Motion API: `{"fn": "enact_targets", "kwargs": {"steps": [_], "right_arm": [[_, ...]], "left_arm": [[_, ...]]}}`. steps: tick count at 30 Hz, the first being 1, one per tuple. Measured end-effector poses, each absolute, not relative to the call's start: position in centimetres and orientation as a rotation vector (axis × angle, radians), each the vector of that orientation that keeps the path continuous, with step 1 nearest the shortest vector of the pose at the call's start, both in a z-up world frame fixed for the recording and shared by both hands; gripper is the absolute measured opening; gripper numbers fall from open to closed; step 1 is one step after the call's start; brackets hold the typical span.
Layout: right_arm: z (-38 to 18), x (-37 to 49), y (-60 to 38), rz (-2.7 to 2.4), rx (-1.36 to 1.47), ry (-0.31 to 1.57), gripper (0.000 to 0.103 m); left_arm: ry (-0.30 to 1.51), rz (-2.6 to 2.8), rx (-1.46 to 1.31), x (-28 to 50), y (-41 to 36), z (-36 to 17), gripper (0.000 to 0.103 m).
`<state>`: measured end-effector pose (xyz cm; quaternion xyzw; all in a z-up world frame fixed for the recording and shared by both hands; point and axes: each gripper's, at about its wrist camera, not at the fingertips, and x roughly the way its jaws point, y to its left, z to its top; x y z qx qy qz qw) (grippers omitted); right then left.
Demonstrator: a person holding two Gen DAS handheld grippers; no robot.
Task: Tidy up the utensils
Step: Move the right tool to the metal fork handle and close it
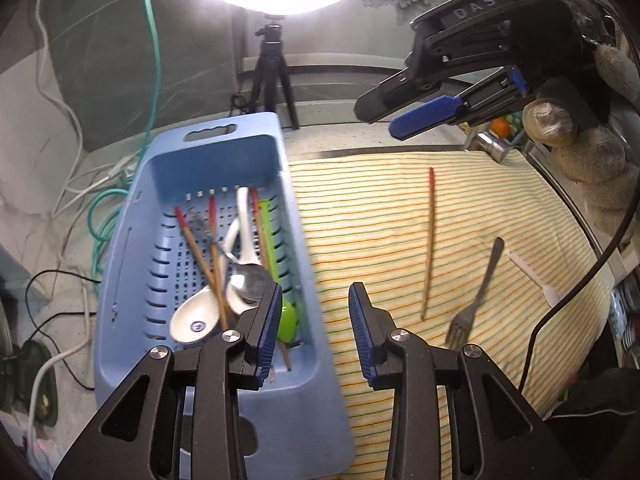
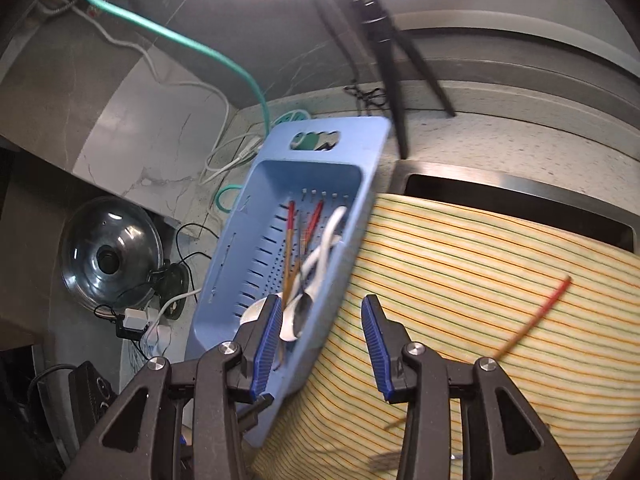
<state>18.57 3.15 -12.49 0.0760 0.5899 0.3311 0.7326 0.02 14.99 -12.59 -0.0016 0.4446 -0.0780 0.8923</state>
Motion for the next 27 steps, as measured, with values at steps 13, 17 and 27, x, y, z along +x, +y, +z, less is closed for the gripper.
{"fn": "enact_targets", "kwargs": {"steps": [13,17,27], "right_arm": [[-15.3,16.1,-8.4,0.555,0.322,1.352,0.037],[-17.5,14.8,-10.4,0.508,0.365,1.4,0.037],[-22.0,12.0,-11.5,0.432,0.435,1.509,0.037]], "left_arm": [[0.971,-0.367,0.124,0.0,8.4,-13.9,0.041],[0.992,-0.433,0.151,-0.1,6.9,-14.5,0.041],[1.051,-0.541,0.226,-0.4,4.5,-16.6,0.041]]}}
